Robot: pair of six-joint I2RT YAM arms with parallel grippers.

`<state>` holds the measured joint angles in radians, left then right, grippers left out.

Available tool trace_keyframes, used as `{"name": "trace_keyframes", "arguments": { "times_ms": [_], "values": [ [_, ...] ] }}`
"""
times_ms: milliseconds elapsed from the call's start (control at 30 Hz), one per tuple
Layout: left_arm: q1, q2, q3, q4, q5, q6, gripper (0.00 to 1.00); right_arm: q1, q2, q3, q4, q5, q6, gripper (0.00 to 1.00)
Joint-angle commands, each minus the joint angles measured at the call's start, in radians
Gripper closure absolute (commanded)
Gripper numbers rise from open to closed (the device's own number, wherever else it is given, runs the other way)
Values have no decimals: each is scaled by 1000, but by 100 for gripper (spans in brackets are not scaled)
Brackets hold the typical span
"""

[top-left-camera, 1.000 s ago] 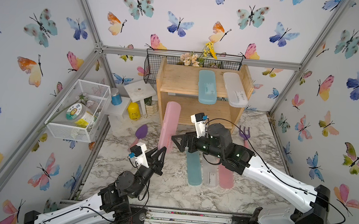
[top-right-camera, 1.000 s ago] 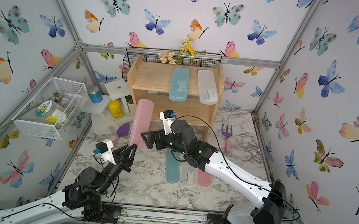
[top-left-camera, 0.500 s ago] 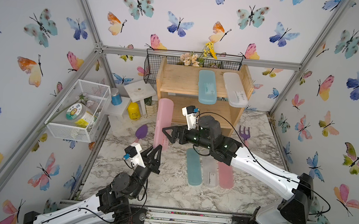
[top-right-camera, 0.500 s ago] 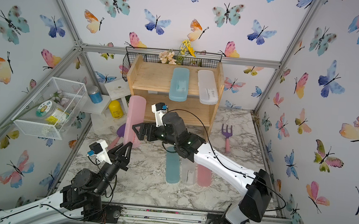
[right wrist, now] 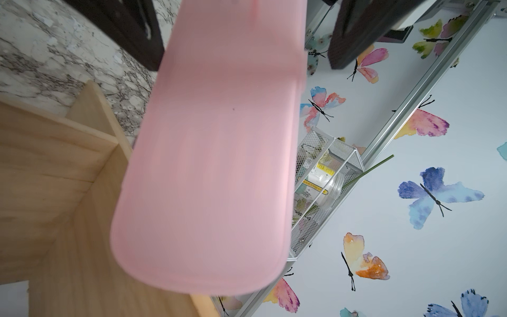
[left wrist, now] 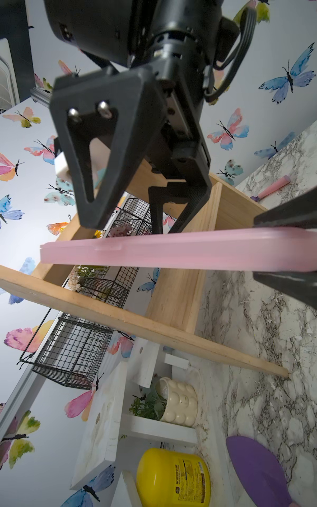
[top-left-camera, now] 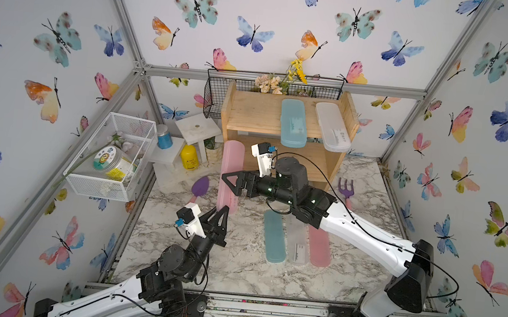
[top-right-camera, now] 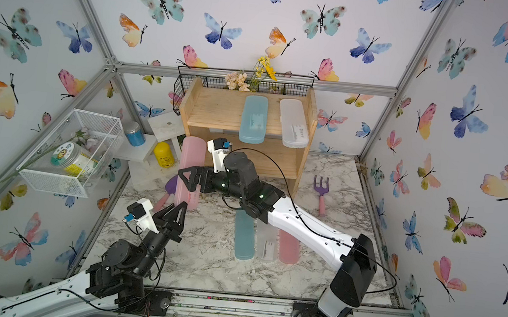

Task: Remove the pencil cases from the shelf
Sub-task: Pick up the pencil case from the shelf.

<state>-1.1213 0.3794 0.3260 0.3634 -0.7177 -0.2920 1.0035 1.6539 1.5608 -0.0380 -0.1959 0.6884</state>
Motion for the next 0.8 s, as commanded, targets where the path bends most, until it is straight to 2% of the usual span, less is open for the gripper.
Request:
{"name": "trace_keyframes", "arguments": {
  "times_ms": [0,367,600,667,700,733,767],
  "values": [
    [-6,-17,-6,40,-17,10,100,12,41,55,-34,-1,2,1],
    [-9,-34,-19,25,-32,6,100,29,86,103,-94,44,-8,2],
    [-10,-58,-25,1,-38,0,100,29,75,69,-94,66,-10,22],
    [-11,-62,-27,-4,-39,-4,100,29,72,63,-96,70,-10,24],
    [-10,-63,-25,-7,-39,-4,94,29,70,60,-96,71,-12,24],
    [-10,-64,-24,-11,-39,-4,82,29,67,57,-97,74,-13,24],
    [-10,-65,-22,-16,-40,-8,65,29,63,54,-102,82,-17,24]
  ]
}}
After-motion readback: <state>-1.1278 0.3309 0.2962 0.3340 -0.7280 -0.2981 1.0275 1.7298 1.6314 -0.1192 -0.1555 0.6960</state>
